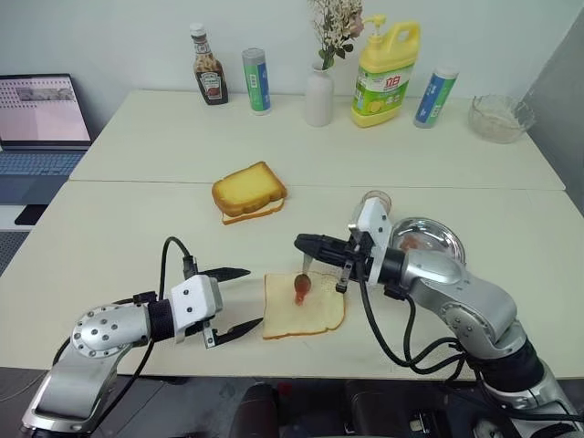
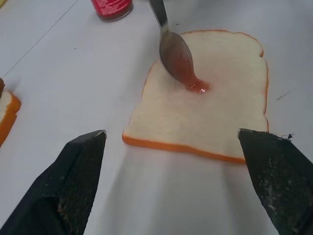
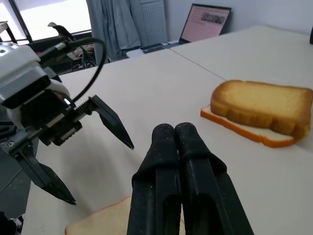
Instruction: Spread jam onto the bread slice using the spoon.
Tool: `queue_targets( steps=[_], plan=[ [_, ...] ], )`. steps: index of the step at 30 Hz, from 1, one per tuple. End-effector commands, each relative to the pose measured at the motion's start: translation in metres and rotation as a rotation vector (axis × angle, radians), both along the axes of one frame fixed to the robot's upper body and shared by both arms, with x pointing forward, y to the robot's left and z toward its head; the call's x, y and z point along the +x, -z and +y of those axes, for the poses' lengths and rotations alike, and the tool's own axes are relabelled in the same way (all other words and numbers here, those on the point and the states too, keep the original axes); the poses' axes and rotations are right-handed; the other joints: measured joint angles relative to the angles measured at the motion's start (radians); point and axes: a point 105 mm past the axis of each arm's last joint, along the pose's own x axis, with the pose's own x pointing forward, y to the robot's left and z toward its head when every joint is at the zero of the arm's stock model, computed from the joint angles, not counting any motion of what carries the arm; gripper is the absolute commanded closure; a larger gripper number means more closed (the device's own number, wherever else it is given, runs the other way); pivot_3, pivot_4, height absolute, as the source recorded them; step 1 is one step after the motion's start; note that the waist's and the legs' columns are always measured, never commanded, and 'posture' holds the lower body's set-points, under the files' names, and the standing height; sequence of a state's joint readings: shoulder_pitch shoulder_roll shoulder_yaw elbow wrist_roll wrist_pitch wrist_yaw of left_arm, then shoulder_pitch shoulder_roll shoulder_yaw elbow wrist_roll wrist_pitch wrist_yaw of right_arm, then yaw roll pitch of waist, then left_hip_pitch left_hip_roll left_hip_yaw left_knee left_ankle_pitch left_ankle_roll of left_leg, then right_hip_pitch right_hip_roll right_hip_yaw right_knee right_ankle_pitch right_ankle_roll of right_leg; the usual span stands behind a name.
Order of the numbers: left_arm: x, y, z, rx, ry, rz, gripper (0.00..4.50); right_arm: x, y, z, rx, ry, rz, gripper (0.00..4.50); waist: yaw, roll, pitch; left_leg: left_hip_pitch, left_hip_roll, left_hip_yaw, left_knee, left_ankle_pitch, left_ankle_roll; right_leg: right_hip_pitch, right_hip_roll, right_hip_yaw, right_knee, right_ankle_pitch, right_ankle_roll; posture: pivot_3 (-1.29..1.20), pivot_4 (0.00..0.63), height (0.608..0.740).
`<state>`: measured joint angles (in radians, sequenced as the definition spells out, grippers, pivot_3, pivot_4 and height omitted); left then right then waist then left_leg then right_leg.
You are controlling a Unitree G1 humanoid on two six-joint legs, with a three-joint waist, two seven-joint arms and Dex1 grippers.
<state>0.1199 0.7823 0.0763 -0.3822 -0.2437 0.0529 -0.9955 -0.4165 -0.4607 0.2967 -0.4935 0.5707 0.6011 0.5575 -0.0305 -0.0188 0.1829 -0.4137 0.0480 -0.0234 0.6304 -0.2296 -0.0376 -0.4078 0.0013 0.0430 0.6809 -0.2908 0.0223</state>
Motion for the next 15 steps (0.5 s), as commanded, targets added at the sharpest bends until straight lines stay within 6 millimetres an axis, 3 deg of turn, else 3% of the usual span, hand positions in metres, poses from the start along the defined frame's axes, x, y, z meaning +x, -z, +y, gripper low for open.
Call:
queue_targets(
  steps=[1,5,9,15],
  plan=[
    [0.001,-0.007,-0.006,-0.003,0.021,-0.039,0.00,-0.014,-0.012,0.001,0.006,-0.063,-0.107,4.47,0.000,0.000,0.000,0.000,0.000,0.000,0.000,0.000,0.000,0.000,0.000,0.000,0.000,0.000,0.000,0.00,0.150,0.740],
    [0.002,-0.008,-0.010,-0.006,0.036,-0.045,0.00,-0.016,-0.015,0.000,0.021,-0.076,-0.114,4.47,0.000,0.000,0.000,0.000,0.000,0.000,0.000,0.000,0.000,0.000,0.000,0.000,0.000,0.000,0.000,0.00,0.150,0.740],
    [0.003,-0.008,-0.011,-0.003,0.044,-0.052,0.00,-0.005,-0.029,-0.011,0.069,-0.035,-0.106,4.47,0.000,0.000,0.000,0.000,0.000,0.000,0.001,0.000,0.000,0.000,0.000,0.000,0.001,0.000,0.000,0.00,0.150,0.740],
    [0.004,-0.010,-0.011,-0.015,0.054,-0.060,0.00,0.014,-0.029,-0.025,0.221,0.052,0.139,4.47,0.000,0.000,0.000,0.001,0.000,0.000,0.001,0.000,0.000,0.001,0.000,0.000,0.001,0.000,0.000,0.00,0.150,0.740]
  ],
)
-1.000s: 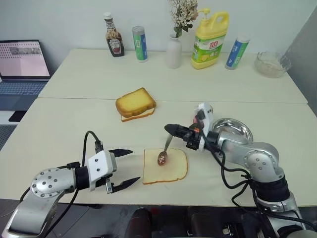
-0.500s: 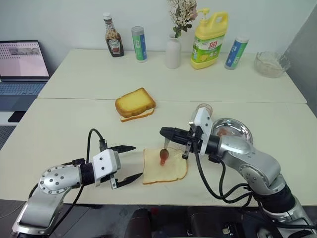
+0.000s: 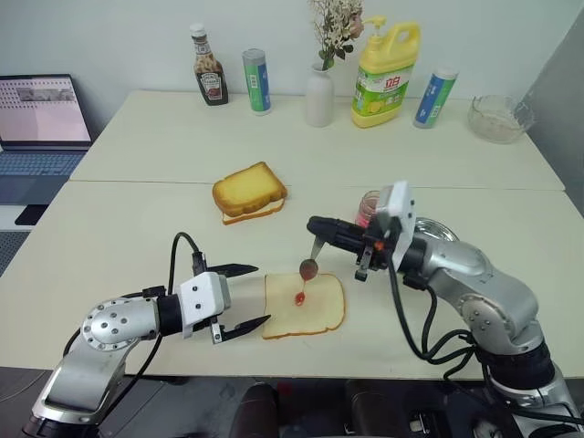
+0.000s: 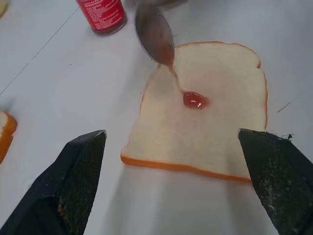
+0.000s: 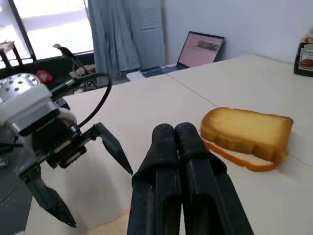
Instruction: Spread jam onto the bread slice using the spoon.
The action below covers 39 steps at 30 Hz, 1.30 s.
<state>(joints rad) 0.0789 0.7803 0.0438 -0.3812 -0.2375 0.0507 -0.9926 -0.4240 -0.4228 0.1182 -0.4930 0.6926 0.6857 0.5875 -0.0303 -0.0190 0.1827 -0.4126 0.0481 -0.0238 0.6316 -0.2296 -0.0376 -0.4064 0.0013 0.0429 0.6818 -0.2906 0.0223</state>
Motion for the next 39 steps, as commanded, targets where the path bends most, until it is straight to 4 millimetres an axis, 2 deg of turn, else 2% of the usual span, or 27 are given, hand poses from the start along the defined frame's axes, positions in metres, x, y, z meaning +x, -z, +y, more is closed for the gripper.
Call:
queue_targets(
  steps=[1,4,12,18,22,29,35,39],
  plan=[
    [-0.001,-0.005,-0.003,-0.017,0.028,-0.033,0.00,0.011,0.003,-0.005,0.113,0.037,0.162,4.47,0.000,0.000,0.000,0.000,0.000,0.000,0.000,0.000,0.000,0.000,0.000,0.000,0.000,0.000,0.000,0.00,0.150,0.740],
    [-0.001,-0.003,-0.001,-0.009,0.042,-0.023,0.00,0.018,0.017,-0.004,0.140,0.063,0.266,4.47,-0.001,0.000,0.000,0.001,0.000,0.000,0.000,0.000,0.000,0.001,0.000,0.000,0.001,0.000,0.000,0.00,0.150,0.740],
    [0.003,-0.002,0.003,-0.001,0.047,-0.024,0.00,0.033,0.047,-0.002,0.187,0.137,0.404,4.47,-0.001,0.000,0.000,0.001,0.000,0.000,0.000,0.000,0.000,0.000,0.000,0.000,0.001,0.000,0.000,0.00,0.150,0.740],
    [0.004,-0.001,0.002,0.005,0.051,-0.027,0.00,0.028,0.079,-0.013,0.147,0.142,0.538,4.47,-0.001,0.000,0.000,0.001,0.000,0.001,0.000,0.000,0.000,0.000,0.000,0.001,0.001,0.000,0.000,0.00,0.150,0.740],
    [0.004,-0.001,0.002,0.007,0.048,-0.028,0.00,0.021,0.090,-0.020,0.139,0.125,0.614,4.47,-0.001,0.000,0.000,0.002,0.000,0.001,0.000,0.000,0.000,0.001,0.000,0.001,0.001,0.000,0.000,0.00,0.150,0.740],
    [0.006,-0.001,0.004,0.012,0.038,-0.033,0.00,0.011,0.085,-0.031,0.205,0.071,0.721,4.47,-0.004,0.000,0.000,0.003,0.000,0.001,0.000,0.000,0.000,0.002,0.001,0.001,0.002,0.000,0.000,0.00,0.150,0.740],
    [0.009,-0.002,0.005,0.007,0.030,-0.036,0.00,0.023,0.076,-0.043,0.340,0.154,0.767,4.47,-0.003,0.000,0.000,0.003,0.000,0.001,0.000,0.000,0.000,0.002,0.002,0.001,0.002,0.000,0.000,0.00,0.150,0.740],
    [0.010,-0.004,0.004,0.003,0.032,-0.037,0.00,0.021,0.074,-0.042,0.369,0.150,0.795,4.47,-0.002,0.000,0.000,0.003,0.000,0.001,0.000,0.000,0.000,0.002,0.001,0.001,0.002,0.000,0.000,0.00,0.150,0.740]
  ],
)
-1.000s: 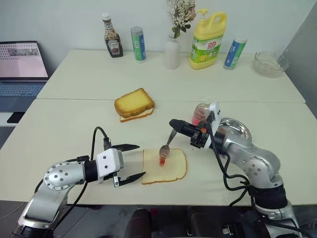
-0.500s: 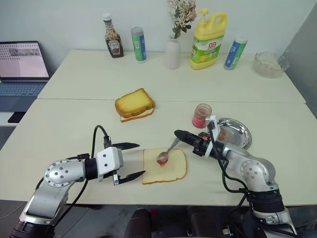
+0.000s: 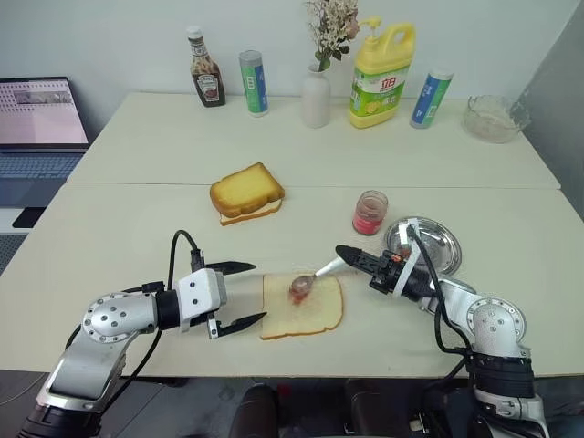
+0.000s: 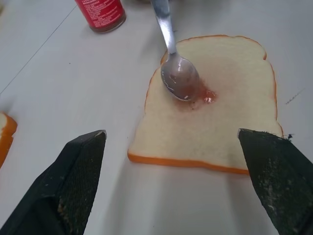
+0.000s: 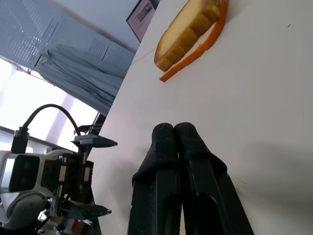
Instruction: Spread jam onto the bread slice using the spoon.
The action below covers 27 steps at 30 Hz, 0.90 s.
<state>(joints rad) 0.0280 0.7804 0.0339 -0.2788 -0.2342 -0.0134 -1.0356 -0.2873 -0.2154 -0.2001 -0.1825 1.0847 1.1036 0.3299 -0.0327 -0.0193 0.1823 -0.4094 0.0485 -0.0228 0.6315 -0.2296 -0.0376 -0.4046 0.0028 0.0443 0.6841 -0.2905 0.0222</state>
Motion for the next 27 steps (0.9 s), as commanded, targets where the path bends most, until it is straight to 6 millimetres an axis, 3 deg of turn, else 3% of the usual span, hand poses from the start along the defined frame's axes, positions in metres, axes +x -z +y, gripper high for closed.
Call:
queue_targets(
  steps=[1,5,9,13,20,27],
  plan=[
    [0.001,-0.008,-0.004,-0.008,0.016,-0.033,0.00,-0.004,-0.011,0.000,0.039,-0.010,-0.016,4.47,0.000,0.000,0.000,0.000,0.000,0.000,0.000,0.000,0.000,0.000,0.000,0.000,0.000,0.000,0.000,0.00,0.150,0.740],
    [0.000,-0.008,-0.005,-0.012,0.024,-0.022,0.00,-0.007,-0.008,-0.001,0.017,-0.016,-0.008,4.47,0.000,0.000,0.000,0.000,0.000,0.000,0.000,0.000,0.000,0.000,0.000,0.000,0.000,0.000,0.000,0.00,0.150,0.740],
    [-0.001,-0.007,-0.006,-0.009,0.035,-0.010,0.00,0.003,0.006,-0.007,-0.012,0.057,0.041,4.47,0.000,0.000,0.000,0.000,0.000,0.000,0.000,0.000,0.000,0.000,0.000,0.000,0.000,0.000,0.000,0.00,0.150,0.740],
    [-0.003,-0.006,-0.008,-0.005,0.045,-0.005,0.00,-0.010,0.017,-0.005,-0.057,-0.011,0.082,4.47,0.000,0.000,0.000,0.000,0.000,0.000,0.000,0.000,0.000,0.000,0.000,0.000,0.000,0.000,0.000,0.00,0.150,0.740],
    [-0.003,-0.006,-0.009,-0.006,0.047,-0.003,0.00,-0.032,0.012,-0.002,-0.057,-0.123,0.080,4.47,0.000,0.000,0.000,0.000,0.000,0.000,0.000,0.000,0.000,0.000,0.000,0.000,0.000,0.000,0.000,0.00,0.150,0.740],
    [-0.004,-0.006,-0.009,-0.003,0.048,-0.001,0.00,-0.035,0.010,-0.005,-0.070,-0.137,0.076,4.47,0.000,0.000,0.000,0.000,0.000,0.000,0.000,0.000,0.000,0.000,0.000,0.000,0.000,0.000,0.000,0.00,0.150,0.740]
  ],
)
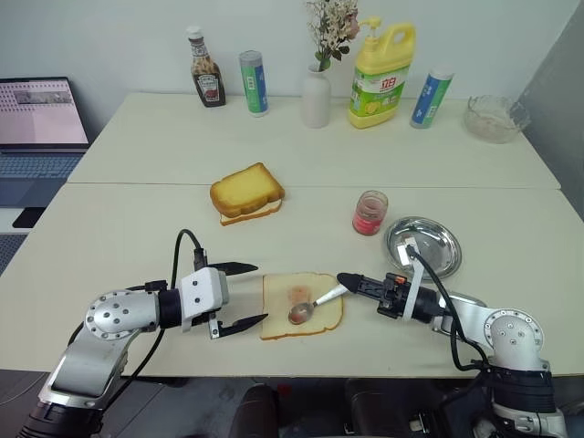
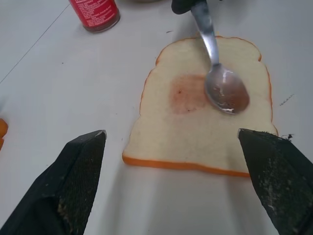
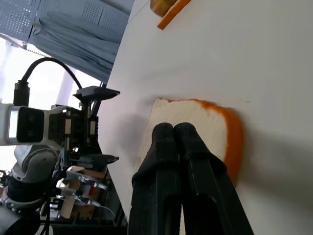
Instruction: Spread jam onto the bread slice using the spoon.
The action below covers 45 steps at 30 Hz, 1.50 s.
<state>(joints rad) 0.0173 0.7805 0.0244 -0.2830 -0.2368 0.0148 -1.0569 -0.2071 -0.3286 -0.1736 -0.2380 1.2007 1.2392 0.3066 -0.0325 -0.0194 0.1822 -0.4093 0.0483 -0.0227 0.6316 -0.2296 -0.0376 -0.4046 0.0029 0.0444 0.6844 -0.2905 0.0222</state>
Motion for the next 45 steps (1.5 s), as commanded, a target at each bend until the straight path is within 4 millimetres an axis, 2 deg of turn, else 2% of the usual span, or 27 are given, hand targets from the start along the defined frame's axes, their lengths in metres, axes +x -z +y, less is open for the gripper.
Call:
queue_targets(
  steps=[1,4,8,14,19,24,30,37,41,45],
  plan=[
    [-0.003,-0.007,-0.006,-0.007,0.032,-0.030,0.00,-0.002,-0.008,0.000,0.011,-0.008,-0.039,4.47,0.000,0.000,0.000,0.000,0.000,0.000,0.000,0.000,0.000,0.000,0.000,0.000,0.000,0.000,0.000,0.00,0.150,0.740],
    [-0.003,-0.006,-0.005,-0.005,0.029,-0.031,0.00,0.019,-0.004,-0.004,-0.018,0.113,-0.048,4.47,-0.001,0.000,0.000,0.000,0.000,0.000,0.000,0.000,0.000,0.000,0.000,0.000,0.000,0.000,0.000,0.00,0.150,0.740],
    [-0.003,-0.005,-0.004,-0.005,0.025,-0.030,0.00,0.035,-0.005,-0.003,-0.005,0.206,-0.044,4.47,-0.001,0.000,0.000,0.000,0.000,0.000,0.000,0.000,0.000,0.000,0.000,0.000,0.001,0.000,0.000,0.00,0.150,0.740],
    [-0.005,-0.003,-0.004,-0.007,0.021,-0.028,0.00,0.046,-0.010,0.005,0.032,0.260,-0.026,4.47,0.000,0.000,0.000,0.000,0.000,0.000,0.001,0.000,0.000,0.000,0.000,0.000,0.002,0.000,0.000,0.00,0.150,0.740],
    [-0.005,-0.002,-0.003,-0.008,0.017,-0.026,0.00,0.045,-0.016,0.017,0.050,0.247,-0.020,4.47,0.000,0.000,0.000,0.001,0.000,0.000,0.002,0.000,0.000,0.000,0.000,0.000,0.003,0.000,0.000,0.00,0.150,0.740],
    [-0.005,-0.001,-0.004,-0.011,0.018,-0.025,0.00,0.041,-0.011,0.031,0.039,0.223,0.005,4.47,-0.001,0.000,0.000,0.001,0.000,0.000,0.002,0.000,0.000,0.000,0.000,0.001,0.005,0.000,0.000,0.00,0.150,0.740],
    [-0.005,-0.001,-0.005,-0.014,0.020,-0.024,0.00,0.018,-0.014,0.045,0.053,0.083,0.013,4.47,-0.001,0.000,0.000,0.001,0.000,0.000,0.002,0.000,0.000,0.000,0.000,0.001,0.005,0.000,0.000,0.00,0.150,0.740],
    [-0.005,-0.001,-0.006,-0.016,0.023,-0.025,0.00,0.003,-0.015,0.031,0.032,0.031,0.004,4.47,-0.001,0.000,0.000,0.001,0.000,0.000,0.002,0.000,0.000,0.000,0.000,0.001,0.004,0.000,0.000,0.00,0.150,0.740],
    [-0.005,-0.002,-0.008,-0.016,0.026,-0.029,0.00,0.009,-0.011,0.003,-0.023,0.109,0.002,4.47,-0.001,0.000,0.000,0.001,0.000,0.000,0.002,0.000,0.000,0.000,0.000,0.001,0.005,0.000,0.000,0.00,0.150,0.740],
    [-0.005,-0.002,-0.009,-0.015,0.030,-0.031,0.00,0.021,-0.017,-0.016,-0.037,0.189,-0.028,4.47,0.000,0.000,0.000,0.001,0.000,0.000,0.002,0.000,0.000,0.000,0.000,0.001,0.004,0.000,0.000,0.00,0.150,0.740]
  ],
)
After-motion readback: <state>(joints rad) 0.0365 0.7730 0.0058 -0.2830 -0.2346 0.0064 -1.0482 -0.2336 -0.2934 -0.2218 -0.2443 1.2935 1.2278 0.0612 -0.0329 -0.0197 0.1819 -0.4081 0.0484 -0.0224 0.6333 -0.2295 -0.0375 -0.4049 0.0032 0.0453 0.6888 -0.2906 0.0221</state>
